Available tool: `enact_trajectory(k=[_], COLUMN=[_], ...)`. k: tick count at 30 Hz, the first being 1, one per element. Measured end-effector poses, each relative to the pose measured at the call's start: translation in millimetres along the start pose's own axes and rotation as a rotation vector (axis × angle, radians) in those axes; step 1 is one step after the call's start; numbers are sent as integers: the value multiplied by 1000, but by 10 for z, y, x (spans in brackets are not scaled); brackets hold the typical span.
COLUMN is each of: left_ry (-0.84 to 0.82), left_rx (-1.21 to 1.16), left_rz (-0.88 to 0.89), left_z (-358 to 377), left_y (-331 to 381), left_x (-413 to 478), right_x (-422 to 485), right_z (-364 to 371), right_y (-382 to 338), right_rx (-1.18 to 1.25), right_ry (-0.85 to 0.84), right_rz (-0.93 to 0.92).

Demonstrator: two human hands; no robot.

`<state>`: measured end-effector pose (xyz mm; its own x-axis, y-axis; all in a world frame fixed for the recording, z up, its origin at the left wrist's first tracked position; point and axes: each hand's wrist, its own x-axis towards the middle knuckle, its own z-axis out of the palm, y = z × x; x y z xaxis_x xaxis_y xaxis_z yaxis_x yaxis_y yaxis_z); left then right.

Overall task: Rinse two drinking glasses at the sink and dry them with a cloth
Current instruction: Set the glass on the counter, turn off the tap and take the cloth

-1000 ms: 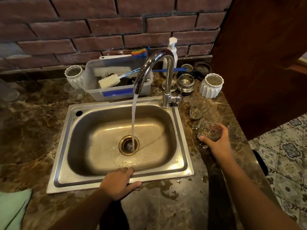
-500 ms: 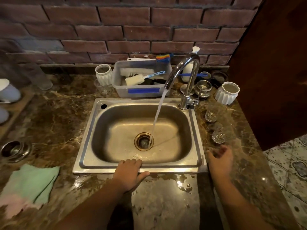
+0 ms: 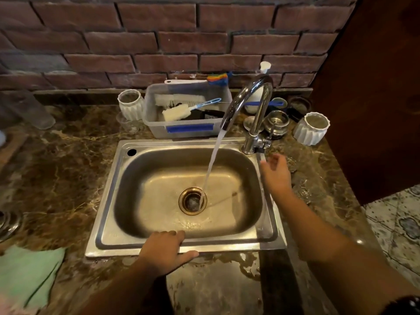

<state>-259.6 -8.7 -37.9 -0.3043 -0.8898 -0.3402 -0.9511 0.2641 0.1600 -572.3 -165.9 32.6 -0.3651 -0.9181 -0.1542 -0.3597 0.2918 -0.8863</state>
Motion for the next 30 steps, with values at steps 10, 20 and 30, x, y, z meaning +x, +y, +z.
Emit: enact_trajectory(k=[10,20,30], left_ry=[0,7,-37], left_rx=[-9,-5,26], left_rz=[-8,21,-23], left_z=[91,6,-63], left_y=[-59,-20,35], left_x=[17,15,30], right_x=[1001,1231,933], right_z=[355,479,287], right_y=[-79,30,-73], right_rx=[149,137,-106], right_ry=[43,56,-94], right_rz=[59,52,44])
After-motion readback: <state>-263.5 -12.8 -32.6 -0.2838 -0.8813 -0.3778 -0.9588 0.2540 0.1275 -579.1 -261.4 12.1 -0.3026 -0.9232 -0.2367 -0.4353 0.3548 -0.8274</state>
